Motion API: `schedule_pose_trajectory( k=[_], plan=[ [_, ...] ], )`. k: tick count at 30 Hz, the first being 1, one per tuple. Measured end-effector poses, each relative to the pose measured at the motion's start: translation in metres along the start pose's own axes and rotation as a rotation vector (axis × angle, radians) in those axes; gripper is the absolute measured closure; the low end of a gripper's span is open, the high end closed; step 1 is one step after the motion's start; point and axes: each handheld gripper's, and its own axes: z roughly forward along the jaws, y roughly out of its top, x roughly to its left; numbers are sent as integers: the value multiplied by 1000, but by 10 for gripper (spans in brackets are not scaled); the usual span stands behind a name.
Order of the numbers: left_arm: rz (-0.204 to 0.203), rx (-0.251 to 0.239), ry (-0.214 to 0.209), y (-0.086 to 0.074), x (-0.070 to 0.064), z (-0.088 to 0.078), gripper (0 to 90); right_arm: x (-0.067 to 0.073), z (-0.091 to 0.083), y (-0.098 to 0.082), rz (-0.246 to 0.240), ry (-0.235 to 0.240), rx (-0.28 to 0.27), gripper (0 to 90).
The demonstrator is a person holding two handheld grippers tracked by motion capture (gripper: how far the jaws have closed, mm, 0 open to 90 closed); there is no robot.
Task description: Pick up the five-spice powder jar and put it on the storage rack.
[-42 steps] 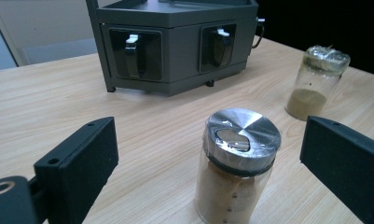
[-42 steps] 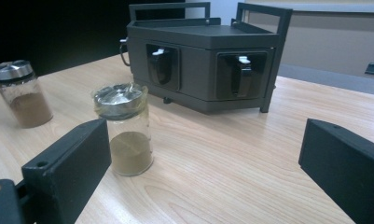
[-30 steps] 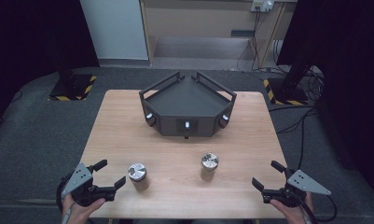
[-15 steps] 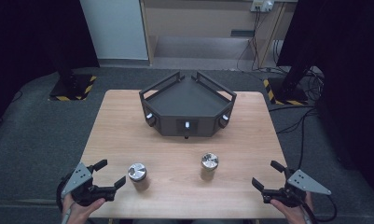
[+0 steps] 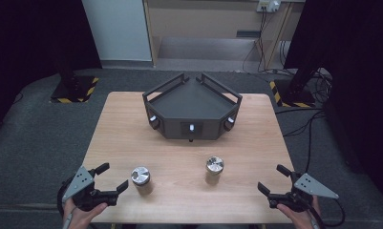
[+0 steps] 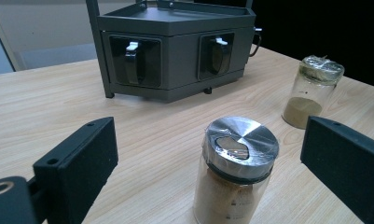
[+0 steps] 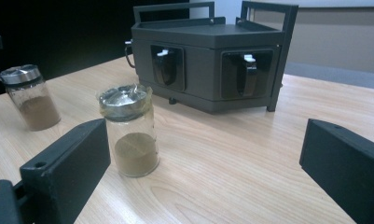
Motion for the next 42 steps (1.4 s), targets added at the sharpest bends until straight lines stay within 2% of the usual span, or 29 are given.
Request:
schedule_pose_trajectory(
  k=[12,16,20,23,25,27,31,34,36,37,42],
  plan=[
    [8,16,-13,2,0,0,30,0,0,0,-1,8,-6,25],
    [-1,25,-21,2,2,-1,30,0,0,-1,-5,9,-7,25],
    [-13,33,-36,3,4,-2,30,1,-1,0,-9,10,-8,25],
    [-5,37,-46,6,5,-3,30,1,-1,0,-15,15,-8,27],
    [-15,25,-59,7,8,-6,30,1,-1,0,-15,19,-6,26],
    [2,35,-49,12,7,-8,30,0,-1,0,-14,21,-2,28],
    [23,53,-56,25,10,-15,30,-1,-1,1,-16,26,1,31],
    [32,80,-75,37,12,-18,29,-3,-1,2,-12,31,13,28],
    [55,104,-89,48,13,-19,29,-4,-2,1,-9,28,6,27],
    [55,104,-89,48,13,-19,29,-4,-2,1,-9,28,6,27],
    [77,170,-132,75,22,-20,29,-7,-4,1,-12,39,10,13]
  ],
)
